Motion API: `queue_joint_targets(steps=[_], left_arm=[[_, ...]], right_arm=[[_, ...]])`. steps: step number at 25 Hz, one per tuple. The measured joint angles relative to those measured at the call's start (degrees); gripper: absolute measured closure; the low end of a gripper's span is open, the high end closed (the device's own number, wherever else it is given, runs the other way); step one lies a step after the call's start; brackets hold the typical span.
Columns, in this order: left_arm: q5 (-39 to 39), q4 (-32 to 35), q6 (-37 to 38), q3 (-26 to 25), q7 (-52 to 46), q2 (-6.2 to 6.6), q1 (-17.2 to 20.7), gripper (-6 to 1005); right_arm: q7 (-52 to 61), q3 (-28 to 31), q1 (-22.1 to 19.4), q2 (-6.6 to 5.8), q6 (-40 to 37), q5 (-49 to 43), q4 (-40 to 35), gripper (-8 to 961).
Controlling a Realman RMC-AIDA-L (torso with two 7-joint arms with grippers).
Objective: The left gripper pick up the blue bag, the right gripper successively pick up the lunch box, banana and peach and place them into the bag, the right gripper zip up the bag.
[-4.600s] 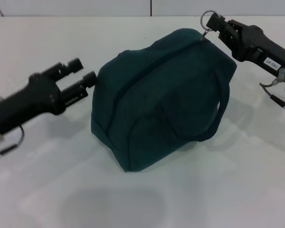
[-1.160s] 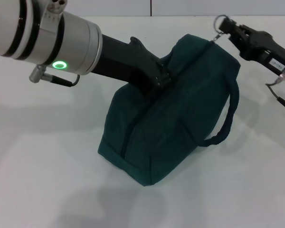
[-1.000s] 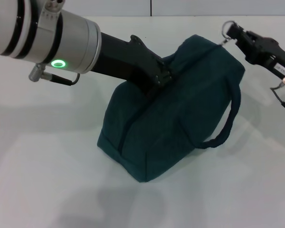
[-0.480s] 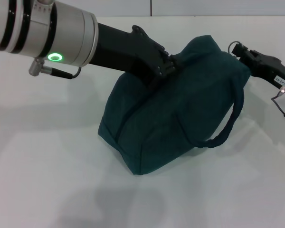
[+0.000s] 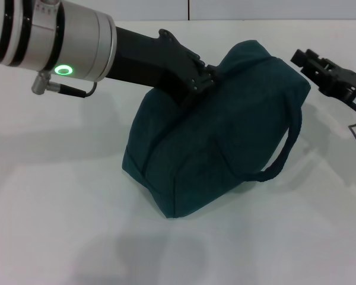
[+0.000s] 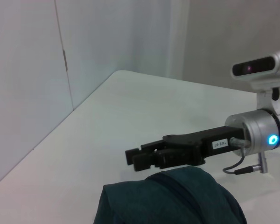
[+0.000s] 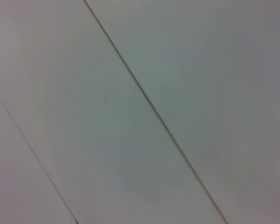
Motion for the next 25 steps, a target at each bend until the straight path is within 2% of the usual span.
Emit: queue_joint_targets(steps=[4, 9, 12, 14, 15, 18, 20, 22, 23, 24, 25], left_arm=[[-1.20, 0.20, -2.22, -0.03, 0.02, -0.02, 1.15, 959], [-7.88, 0.12, -5.11, -2.90, 1.96, 0.00, 3.60, 882], [-12.83, -0.19, -5.17, -6.23, 4.14, -0.01, 4.84, 758], [-18.00, -1.01, -5.11, -8.75, 6.79, 0.00, 6.17, 675], [-21.22, -1.81, -4.97, -10.11, 8.80, 0.05, 7.10, 637], [-30.22, -4.79, -3.67, -13.64, 16.19, 0.27, 10.53, 521], [-33.20, -7.02, -1.45, -16.58, 20.83, 0.27, 12.70, 444], [-34.77, -10.14, 1.43, -20.03, 24.91, 0.19, 15.04, 401], [-35.14, -11.97, 3.00, -21.76, 26.64, 0.20, 16.12, 380], [-35.29, -13.93, 4.67, -23.11, 28.38, 0.21, 16.84, 359], [-35.45, -16.17, 6.81, -24.64, 30.60, 0.25, 17.53, 337]], right_arm=[[-0.16, 0.05, -2.03, -0.02, -0.54, 1.06, -1.20, 584], [-0.24, 0.04, -4.12, -0.26, -2.41, 1.35, -2.14, 462], [-0.30, 0.04, -4.97, -0.35, -3.23, 1.35, -2.68, 389], [-0.38, 0.04, -5.37, -0.53, -4.50, 1.34, -2.88, 255], [-0.53, 0.01, -5.76, -0.76, -5.55, 1.25, -3.31, 188], [-1.75, -0.43, -7.80, -1.75, -10.35, 0.31, -6.22, 115], [-2.90, -0.66, -9.42, -2.55, -14.10, -1.38, -9.21, 67], [-4.12, -0.71, -10.99, -3.46, -18.73, -4.78, -12.88, 67], [-4.12, -0.71, -10.99, -3.46, -18.73, -4.78, -12.88, 67], [-6.01, -0.59, -12.10, -4.74, -24.31, -10.05, -16.07, 67], [-6.41, -0.53, -12.21, -4.92, -25.32, -11.25, -16.43, 67]])
